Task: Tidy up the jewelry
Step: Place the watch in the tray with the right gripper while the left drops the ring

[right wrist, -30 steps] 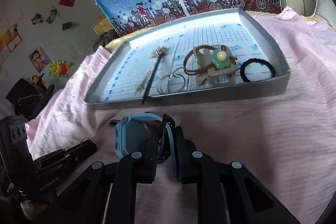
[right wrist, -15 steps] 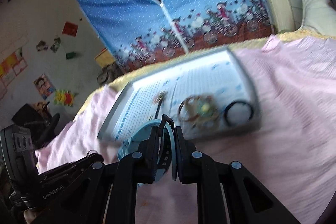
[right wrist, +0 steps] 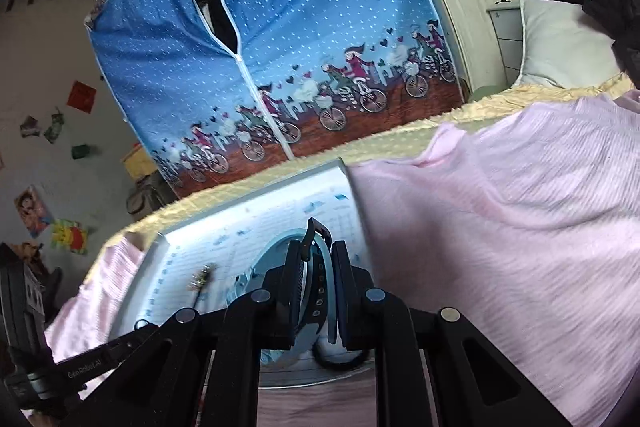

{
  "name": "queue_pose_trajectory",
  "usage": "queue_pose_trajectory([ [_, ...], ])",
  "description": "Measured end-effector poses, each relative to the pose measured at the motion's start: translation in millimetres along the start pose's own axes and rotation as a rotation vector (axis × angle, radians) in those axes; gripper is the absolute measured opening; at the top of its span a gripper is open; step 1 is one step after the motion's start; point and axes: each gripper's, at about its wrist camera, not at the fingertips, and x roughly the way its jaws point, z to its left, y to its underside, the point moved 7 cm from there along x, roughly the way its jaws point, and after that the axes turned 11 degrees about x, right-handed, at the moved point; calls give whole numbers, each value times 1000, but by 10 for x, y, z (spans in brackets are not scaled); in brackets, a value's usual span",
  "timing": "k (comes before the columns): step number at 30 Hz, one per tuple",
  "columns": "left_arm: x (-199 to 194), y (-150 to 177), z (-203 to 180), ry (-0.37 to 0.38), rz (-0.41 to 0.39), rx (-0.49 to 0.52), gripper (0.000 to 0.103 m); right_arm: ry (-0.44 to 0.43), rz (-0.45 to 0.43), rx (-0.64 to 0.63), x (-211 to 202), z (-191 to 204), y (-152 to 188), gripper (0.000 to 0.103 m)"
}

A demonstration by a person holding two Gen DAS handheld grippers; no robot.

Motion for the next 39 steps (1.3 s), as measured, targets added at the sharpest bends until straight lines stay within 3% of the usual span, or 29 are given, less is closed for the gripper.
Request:
queue_pose_trajectory([
  [6, 139, -4, -32, 7, 10, 11, 8, 25, 51, -64, 108, 12, 162, 15],
  [13, 201, -1, -121, 10, 29, 41, 10, 29, 70, -87, 148, 37, 215, 24],
  [17, 215, 8, -148, 2, 45, 50, 33, 28, 67, -92, 131, 49, 203, 28],
  [20, 154, -2, -139, -5, 27, 45, 43, 31, 72, -100, 118, 60, 207, 37],
  [22, 99, -16, -122, -14, 18, 43, 65, 34, 68, -110, 89, 78, 213, 48],
  [23, 56, -28, -105, -22, 7, 41, 83, 36, 64, -117, 69, 97, 210, 51],
  [24, 8, -41, -92, -28, -9, 39, 92, 37, 61, -125, 43, 120, 210, 59],
  [28, -259, -94, 3, -75, -95, 15, 96, 20, 46, -145, -74, 210, 205, 93],
  [31, -474, -102, 84, -98, -146, -18, 101, 14, 12, -163, -235, 271, 187, 103],
  [39, -1113, -72, 246, -118, -248, -71, 101, -51, -73, -234, -723, 548, 154, 103],
])
